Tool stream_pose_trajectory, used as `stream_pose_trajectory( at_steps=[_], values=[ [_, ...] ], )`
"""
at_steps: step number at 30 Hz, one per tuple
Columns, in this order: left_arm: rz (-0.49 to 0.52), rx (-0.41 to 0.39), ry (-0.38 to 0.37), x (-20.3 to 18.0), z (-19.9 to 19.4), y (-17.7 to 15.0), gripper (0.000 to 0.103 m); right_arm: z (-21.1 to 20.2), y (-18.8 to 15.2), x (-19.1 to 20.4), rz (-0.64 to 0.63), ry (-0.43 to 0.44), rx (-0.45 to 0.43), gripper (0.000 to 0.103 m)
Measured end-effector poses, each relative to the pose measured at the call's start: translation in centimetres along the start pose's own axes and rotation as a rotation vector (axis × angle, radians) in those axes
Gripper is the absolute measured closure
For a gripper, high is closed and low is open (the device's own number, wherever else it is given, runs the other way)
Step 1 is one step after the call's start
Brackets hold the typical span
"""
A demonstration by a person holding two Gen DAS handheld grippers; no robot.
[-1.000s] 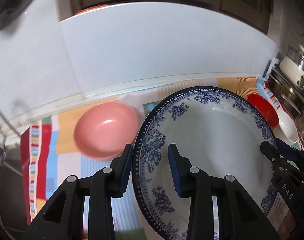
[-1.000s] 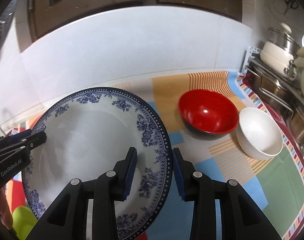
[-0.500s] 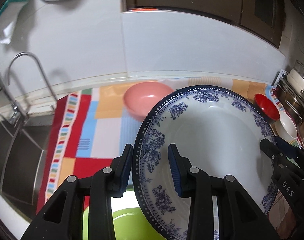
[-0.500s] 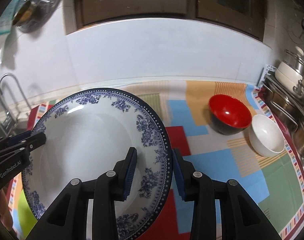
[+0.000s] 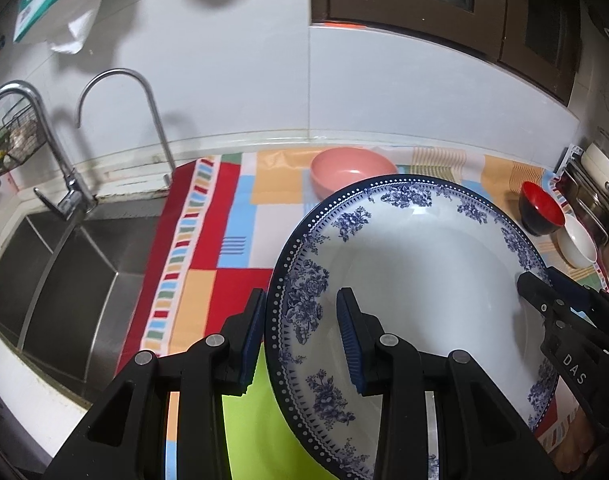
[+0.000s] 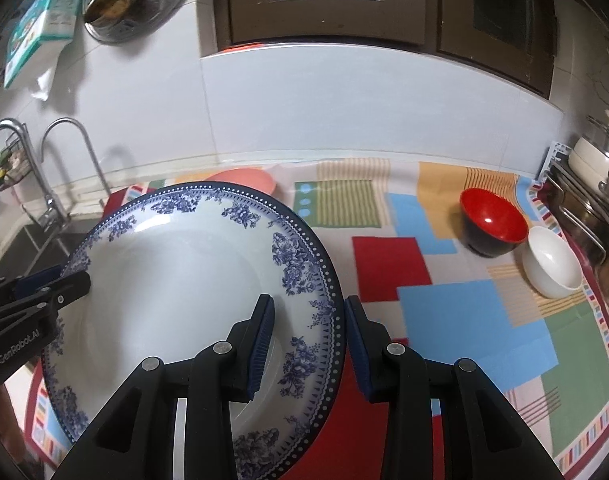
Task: Organize plates and bowls
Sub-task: 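Carry the blue-and-white plate onto the lime-green plate with both grippers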
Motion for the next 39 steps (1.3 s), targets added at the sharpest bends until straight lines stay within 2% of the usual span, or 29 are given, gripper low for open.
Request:
stream_pose_trajectory(
  at_steps=[20,39],
  values=[
    [-0.012,0.079,-0.026,4.9,-1.1,-5.4,0.067,-1.6,-4.5,5.8,-0.04,-0.005,0.061,0.066],
    [0.023,0.207,-0.059,5.1,2.2,-9.8,0.067,0.4,-8.9,6.3,-0.038,-0.046,0.183,0.066]
  ],
)
Point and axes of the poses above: each gripper's, at about its wrist camera, not at the fingertips, and z roughly the way its jaws point, x to its left, y to its top, the point moved 8 cm from there along z, roughly the way its jaws point, and after that the axes turned 3 degrees about -x, right-handed, at the moved point
